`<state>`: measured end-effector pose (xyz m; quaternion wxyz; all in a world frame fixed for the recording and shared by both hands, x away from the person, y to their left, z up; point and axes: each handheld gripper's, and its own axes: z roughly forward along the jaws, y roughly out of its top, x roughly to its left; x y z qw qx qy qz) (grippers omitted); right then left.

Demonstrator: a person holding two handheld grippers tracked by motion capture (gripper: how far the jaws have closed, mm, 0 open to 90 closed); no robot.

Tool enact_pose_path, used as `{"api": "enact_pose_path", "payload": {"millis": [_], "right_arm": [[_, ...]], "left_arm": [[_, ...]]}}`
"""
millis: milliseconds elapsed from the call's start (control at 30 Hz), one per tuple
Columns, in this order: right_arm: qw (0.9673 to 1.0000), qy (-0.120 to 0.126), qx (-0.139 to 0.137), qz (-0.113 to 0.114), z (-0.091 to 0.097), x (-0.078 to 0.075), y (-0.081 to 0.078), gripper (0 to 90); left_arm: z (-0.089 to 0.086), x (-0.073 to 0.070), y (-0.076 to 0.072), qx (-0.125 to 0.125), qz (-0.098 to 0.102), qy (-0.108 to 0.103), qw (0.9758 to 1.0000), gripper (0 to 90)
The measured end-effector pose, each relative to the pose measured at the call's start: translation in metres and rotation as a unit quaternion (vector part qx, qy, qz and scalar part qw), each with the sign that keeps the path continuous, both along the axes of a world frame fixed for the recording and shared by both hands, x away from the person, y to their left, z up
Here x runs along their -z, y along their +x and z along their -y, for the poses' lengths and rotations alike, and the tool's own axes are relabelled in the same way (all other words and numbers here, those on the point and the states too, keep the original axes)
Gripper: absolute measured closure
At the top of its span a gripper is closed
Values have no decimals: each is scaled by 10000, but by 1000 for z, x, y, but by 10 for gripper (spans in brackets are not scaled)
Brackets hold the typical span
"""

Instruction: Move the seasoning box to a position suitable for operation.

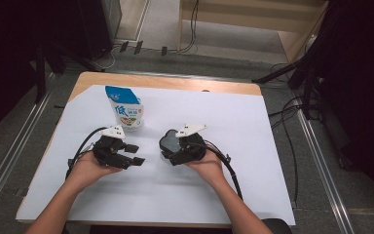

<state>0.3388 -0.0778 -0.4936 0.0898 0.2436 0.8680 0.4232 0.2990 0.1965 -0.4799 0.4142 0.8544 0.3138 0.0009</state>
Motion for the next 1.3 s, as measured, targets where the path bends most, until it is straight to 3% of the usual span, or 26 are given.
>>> {"api": "enact_pose_path", "payload": {"millis": [167,200,233,267,333,533,733,800,867,900,933,1000,1067,1133,1233,1267,1300], "right_arm": [[10000,-17,-48,-28,0,0,0,137],[9998,-24,-34,-168,0,1,0,75],[9998,-24,-34,-168,0,1,0,75],[9992,64,43,-379,1,0,2,0],[9990,135,51,-413,6,-4,3,0],[9993,288,171,-186,24,-24,-4,0],[9982,514,185,-242,41,-37,-13,0],[9978,593,201,-210,49,-40,-19,48],[9970,717,254,-135,62,-43,-30,184],[9970,717,254,-135,62,-43,-30,184],[9964,775,305,-130,71,-42,-36,284],[9965,753,346,-126,74,-41,-39,319],[9965,689,440,-147,82,-38,-47,441],[9966,678,428,-209,85,-35,-51,530],[9964,669,452,-249,86,-32,-53,600],[9957,729,480,-311,86,-28,-54,677],[9957,729,480,-311,86,-28,-54,677]], "left_arm": [[1,1,1,2,0,6,10000,412],[1,1,1,4,-9,-8,10000,413],[1,1,1,4,-9,-8,10000,413],[1,1,2,22,-31,7,10000,414],[2,1,3,14,-31,-3,10000,414],[6,2,5,56,-25,5,10000,423],[8,3,10,34,-110,-95,9999,464],[9,1,12,53,-23,-76,10000,560],[11,-2,13,79,93,-140,9998,654],[11,-4,14,117,136,-169,9997,654],[13,-6,15,204,188,-221,9994,743],[13,-7,17,246,162,-236,9993,777],[15,-13,21,356,93,-271,9990,880],[18,-15,26,458,9,-375,9982,900],[23,-14,33,544,-75,-285,9981,900],[27,-15,39,515,-53,-317,9982,900],[27,-15,39,515,-53,-317,9982,900]]}}
